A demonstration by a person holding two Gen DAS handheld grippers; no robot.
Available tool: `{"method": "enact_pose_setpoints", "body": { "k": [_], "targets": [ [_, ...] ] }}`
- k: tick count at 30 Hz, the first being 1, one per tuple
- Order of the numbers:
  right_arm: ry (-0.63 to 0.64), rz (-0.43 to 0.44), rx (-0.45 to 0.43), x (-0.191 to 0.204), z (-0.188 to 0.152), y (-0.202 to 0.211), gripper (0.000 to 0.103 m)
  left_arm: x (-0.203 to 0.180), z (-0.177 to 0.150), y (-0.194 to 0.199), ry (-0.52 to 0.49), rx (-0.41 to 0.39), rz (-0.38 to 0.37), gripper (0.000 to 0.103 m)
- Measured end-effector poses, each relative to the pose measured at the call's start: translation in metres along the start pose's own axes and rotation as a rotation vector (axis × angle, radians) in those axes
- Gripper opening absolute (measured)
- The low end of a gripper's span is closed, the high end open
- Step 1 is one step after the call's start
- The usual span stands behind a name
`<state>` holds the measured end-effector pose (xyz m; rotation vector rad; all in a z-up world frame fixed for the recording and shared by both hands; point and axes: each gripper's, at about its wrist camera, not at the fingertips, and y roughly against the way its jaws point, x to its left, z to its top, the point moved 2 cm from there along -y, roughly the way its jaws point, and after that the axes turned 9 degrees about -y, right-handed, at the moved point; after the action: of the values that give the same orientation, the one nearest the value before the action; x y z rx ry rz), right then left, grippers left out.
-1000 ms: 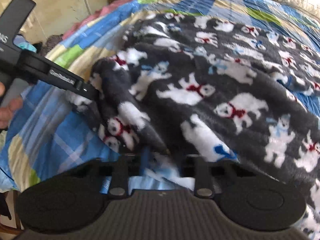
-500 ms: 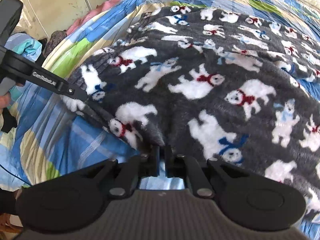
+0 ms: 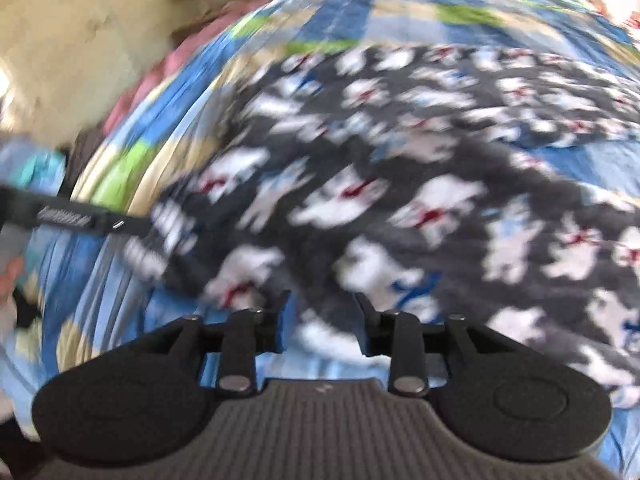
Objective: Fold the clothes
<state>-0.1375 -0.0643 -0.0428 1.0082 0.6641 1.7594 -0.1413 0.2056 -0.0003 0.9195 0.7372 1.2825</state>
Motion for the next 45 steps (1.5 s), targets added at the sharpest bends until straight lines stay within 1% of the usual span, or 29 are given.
{"method": "enact_pose_setpoints", "body": {
  "k": [3, 7, 10, 13, 15, 20, 24, 29, 33, 37, 42, 44, 45],
  "targets": [
    [-0.070, -0.075, -0.057, -0.025, 0.013, 0.000, 0.037, -0.012, 0.018, -0.003, -0.007, -0.023, -0.006, 0.082],
    [-0.147, -0.167, -0.096, -0.050, 0.024, -0.013, 0.037, -0.044, 0.042, -0.020, -0.040, -0.030, -0.049, 0.082],
    [-0.195, -0.204, -0.098, -0.063, 0.024, -0.020, 0.037, -0.072, 0.057, -0.035, -0.073, -0.022, -0.086, 0.083],
    [-0.240, -0.223, -0.088, -0.075, 0.018, -0.023, 0.038, -0.105, 0.069, -0.060, -0.101, -0.002, -0.123, 0.084],
    [-0.247, -0.246, -0.069, -0.078, 0.008, -0.024, 0.038, -0.118, 0.071, -0.072, -0.117, 0.018, -0.131, 0.084],
    [-0.262, -0.254, -0.039, -0.080, -0.011, -0.021, 0.041, -0.140, 0.068, -0.090, -0.153, 0.053, -0.128, 0.084],
    [-0.281, -0.256, -0.033, -0.082, -0.022, -0.019, 0.041, -0.149, 0.060, -0.101, -0.194, 0.089, -0.096, 0.084],
    [-0.277, -0.271, -0.020, -0.079, -0.028, -0.016, 0.042, -0.154, 0.050, -0.109, -0.228, 0.108, -0.069, 0.084],
    [-0.289, -0.279, -0.001, -0.079, -0.033, -0.015, 0.043, -0.156, 0.050, -0.109, -0.227, 0.110, -0.061, 0.085],
    [-0.308, -0.276, 0.018, -0.079, -0.033, -0.011, 0.043, -0.154, 0.050, -0.105, -0.206, 0.123, -0.064, 0.085],
    [-0.345, -0.270, 0.034, -0.083, -0.024, -0.002, 0.044, -0.155, 0.051, -0.099, -0.207, 0.141, -0.067, 0.086],
    [-0.352, -0.276, 0.029, -0.083, -0.020, 0.003, 0.045, -0.156, 0.051, -0.096, -0.215, 0.151, -0.067, 0.093],
    [-0.356, -0.281, 0.024, -0.084, -0.018, 0.006, 0.045, -0.157, 0.051, -0.095, -0.218, 0.154, -0.066, 0.093]
  ]
}}
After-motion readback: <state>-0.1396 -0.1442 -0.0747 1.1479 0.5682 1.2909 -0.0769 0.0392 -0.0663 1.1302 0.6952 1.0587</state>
